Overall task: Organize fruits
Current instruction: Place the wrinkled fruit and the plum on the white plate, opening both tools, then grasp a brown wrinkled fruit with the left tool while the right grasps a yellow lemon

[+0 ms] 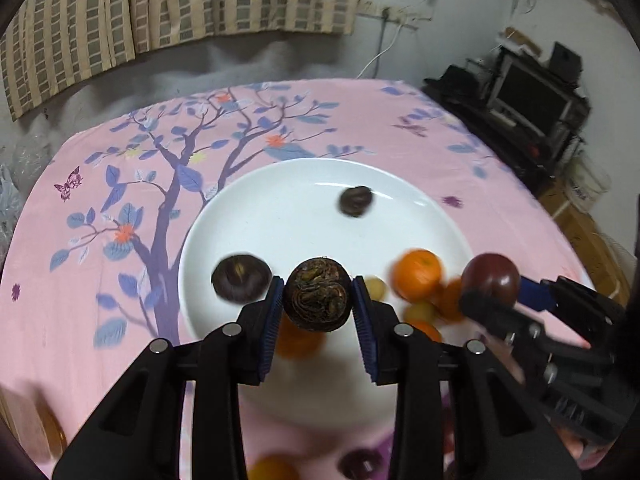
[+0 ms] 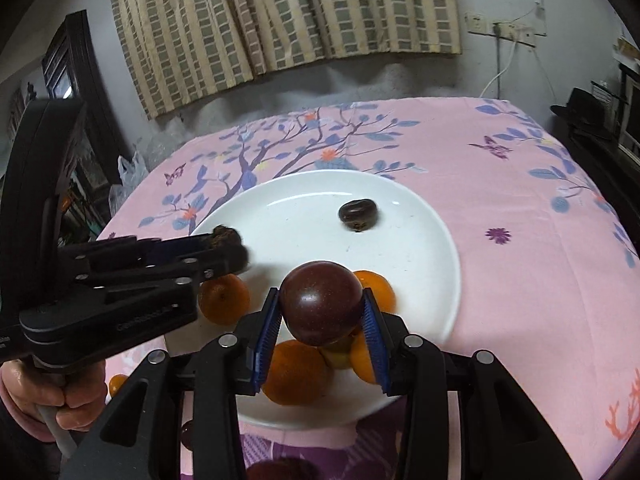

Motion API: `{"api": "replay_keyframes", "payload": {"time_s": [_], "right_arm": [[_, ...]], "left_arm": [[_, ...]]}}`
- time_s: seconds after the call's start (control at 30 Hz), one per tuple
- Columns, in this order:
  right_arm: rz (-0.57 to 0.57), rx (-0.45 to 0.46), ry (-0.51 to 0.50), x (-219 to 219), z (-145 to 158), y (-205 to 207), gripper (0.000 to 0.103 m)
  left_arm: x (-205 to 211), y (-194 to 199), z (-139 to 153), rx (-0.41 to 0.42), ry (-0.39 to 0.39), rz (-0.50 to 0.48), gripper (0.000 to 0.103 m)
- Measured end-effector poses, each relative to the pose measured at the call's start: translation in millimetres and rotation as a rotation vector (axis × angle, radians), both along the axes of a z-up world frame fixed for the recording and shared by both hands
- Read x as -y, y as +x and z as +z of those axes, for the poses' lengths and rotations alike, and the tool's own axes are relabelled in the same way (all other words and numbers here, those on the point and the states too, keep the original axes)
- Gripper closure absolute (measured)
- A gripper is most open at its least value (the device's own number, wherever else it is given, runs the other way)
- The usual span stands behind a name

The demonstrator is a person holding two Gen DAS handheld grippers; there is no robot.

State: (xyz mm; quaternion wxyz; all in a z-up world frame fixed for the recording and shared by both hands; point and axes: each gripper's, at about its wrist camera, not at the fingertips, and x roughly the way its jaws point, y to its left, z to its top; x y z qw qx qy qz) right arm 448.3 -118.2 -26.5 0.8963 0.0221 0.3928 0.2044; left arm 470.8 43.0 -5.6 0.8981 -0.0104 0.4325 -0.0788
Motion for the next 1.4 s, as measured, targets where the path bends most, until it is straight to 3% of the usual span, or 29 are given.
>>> {"api": "replay_keyframes", "payload": {"time_s": [0.13,0.17,0.2,0.27,0.37,0.47,0.53,0.6,0.73,0.8,1.2,1.4], "right_arm": [[0.019,0.01,0.001,-0.4,3.2,-6.0,0.057],[0.017,0.024,0.0,1.3,7.9,-9.3,0.057],[0.015,0.039,0.003,4.0,13.3,-14.0,0.055],[0.011,0.078,0.027,12.4,27.5,-29.8,0.05],[0.022,0.134,0.037,22.8,37.4,-56.5,0.045],[-0.002,0.171,0.015,36.9,35.1,-81.4,0.045],[-0.022,0.164,0.0,48.5,26.9,-90.6,0.045],[-0.081,0.12,-0.052,60.6,12.0,-92.9,0.045],[-0.139,0.012,-0.087,77.8,-11.9,-92.5,0.044],[-0.138,-0.021,-0.092,79.5,-19.6,-94.7,0.044],[-0.064,-0.073,-0.169,62.7,-39.8,-112.7,0.044],[-0.066,-0.099,-0.196,61.7,-46.8,-112.3,0.055]], "left_arm": [[3.6,16.1,-12.5,-0.017,0.033,0.003,0.069],[5.1,15.4,-13.6,-0.009,0.049,0.01,0.061],[6.2,12.9,-11.8,0.002,0.072,0.021,0.044],[6.9,1.5,-5.1,0.043,0.108,0.048,0.023],[4.9,-29.9,13.3,0.124,0.15,0.057,0.007],[-6.2,-75.5,25.5,0.179,0.145,0.087,0.005],[-15.3,-102.7,24.2,0.183,0.085,0.11,0.005],[-24.3,-129.5,12.8,0.172,0.003,0.135,0.005],[-24.6,-156.8,-14.7,0.113,-0.061,0.159,0.005],[-21.9,-164.3,-23.1,0.081,-0.064,0.159,0.005],[-5.6,-184.6,-30.6,0.11,-0.045,0.13,0.005],[-5.6,-185.4,-31.3,0.112,-0.034,0.131,0.005]]}}
